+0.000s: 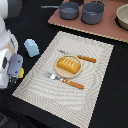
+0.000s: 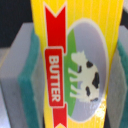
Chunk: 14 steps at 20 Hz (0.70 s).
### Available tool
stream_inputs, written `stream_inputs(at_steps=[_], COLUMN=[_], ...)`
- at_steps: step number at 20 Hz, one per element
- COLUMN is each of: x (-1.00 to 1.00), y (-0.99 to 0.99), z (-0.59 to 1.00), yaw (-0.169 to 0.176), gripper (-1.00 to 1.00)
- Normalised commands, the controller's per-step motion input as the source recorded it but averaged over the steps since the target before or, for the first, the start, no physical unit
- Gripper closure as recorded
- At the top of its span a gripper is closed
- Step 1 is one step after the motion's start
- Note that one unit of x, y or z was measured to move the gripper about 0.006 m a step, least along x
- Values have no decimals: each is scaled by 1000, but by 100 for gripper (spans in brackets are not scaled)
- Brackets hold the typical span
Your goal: Place the bread, butter, and milk from the table onto the serving area.
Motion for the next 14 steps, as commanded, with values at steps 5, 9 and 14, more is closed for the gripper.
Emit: stream_inputs(at_steps=[5, 9, 14], x=[916, 954, 1000], y=[-95, -200, -172], z=[875, 573, 381], yaw=[-75, -83, -50], gripper=[100, 100, 100])
